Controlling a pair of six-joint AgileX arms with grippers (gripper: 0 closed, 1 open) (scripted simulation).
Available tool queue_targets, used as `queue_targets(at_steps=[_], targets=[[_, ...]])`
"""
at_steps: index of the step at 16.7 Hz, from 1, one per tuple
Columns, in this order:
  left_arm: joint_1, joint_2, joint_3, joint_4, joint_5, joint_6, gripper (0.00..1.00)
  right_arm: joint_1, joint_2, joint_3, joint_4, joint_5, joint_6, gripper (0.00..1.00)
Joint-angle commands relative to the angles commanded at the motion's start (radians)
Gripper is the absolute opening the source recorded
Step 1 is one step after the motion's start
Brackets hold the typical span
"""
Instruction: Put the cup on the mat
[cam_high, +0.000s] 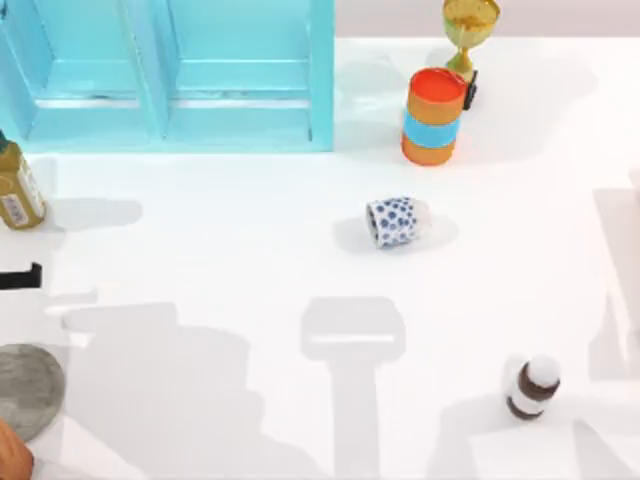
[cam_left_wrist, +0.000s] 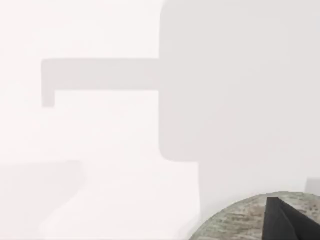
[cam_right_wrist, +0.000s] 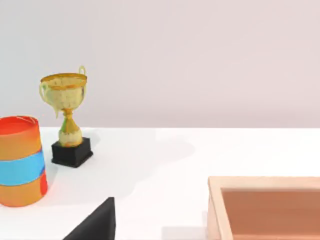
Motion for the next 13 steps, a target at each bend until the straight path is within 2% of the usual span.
queue_targets(at_steps=[4, 9, 13], targets=[[-0.093, 0.011, -0.047, -0.007, 0.002, -0.031, 0.00, 0.000, 0.000, 0.000, 0.000, 0.000, 0.000, 1.00], [-0.098, 0.012, -0.050, -0.008, 0.002, -0.033, 0.00, 0.000, 0.000, 0.000, 0.000, 0.000, 0.000, 1.00], [-0.098, 0.012, -0.050, -0.008, 0.002, -0.033, 0.30, 0.000, 0.000, 0.000, 0.000, 0.000, 0.000, 1.00]])
